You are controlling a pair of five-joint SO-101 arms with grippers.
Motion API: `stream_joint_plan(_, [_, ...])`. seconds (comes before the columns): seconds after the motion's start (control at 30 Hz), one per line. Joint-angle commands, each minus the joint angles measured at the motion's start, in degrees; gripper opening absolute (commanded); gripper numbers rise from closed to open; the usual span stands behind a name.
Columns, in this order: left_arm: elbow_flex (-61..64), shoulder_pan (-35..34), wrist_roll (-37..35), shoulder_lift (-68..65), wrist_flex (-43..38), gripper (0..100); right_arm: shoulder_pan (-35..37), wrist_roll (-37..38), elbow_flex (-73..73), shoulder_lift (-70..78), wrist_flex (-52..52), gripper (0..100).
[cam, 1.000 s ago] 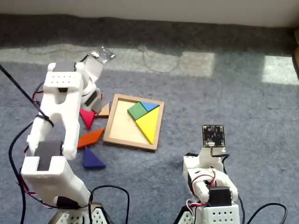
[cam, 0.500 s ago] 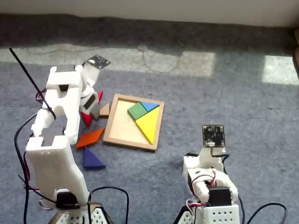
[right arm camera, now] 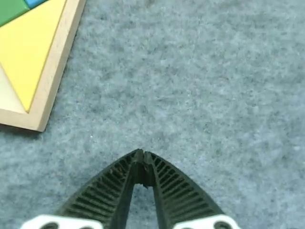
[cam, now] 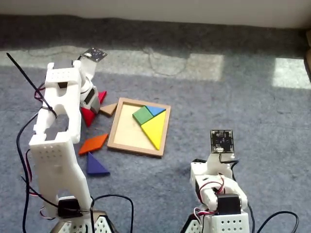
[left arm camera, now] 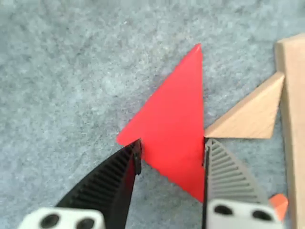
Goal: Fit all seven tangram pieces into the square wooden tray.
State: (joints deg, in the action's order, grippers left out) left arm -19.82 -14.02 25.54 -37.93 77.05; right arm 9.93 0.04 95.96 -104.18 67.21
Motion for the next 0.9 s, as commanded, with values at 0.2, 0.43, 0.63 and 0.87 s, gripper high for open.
stream_joint_plan(0.2, [-3.47, -1.80, -2.73, 3.21, -1.05, 29, -0.66, -0.09, 7.69, -1.01, 0.40, 0.6])
stream_joint_plan(0.43, [-3.74, -1.89, -2.37, 3.74, -0.88, 30, -0.66, -0.09, 7.69, -1.01, 0.40, 0.6])
stream_joint_plan(0.63, [-7.08, -2.68, -2.37, 1.71, -1.14, 33, -0.66, -0.09, 7.69, -1.01, 0.40, 0.6])
stream_joint_plan(0.87, [-15.87, -2.86, -2.37, -8.66, -0.70, 33, -0.66, -0.09, 7.69, -1.01, 0.40, 0.6])
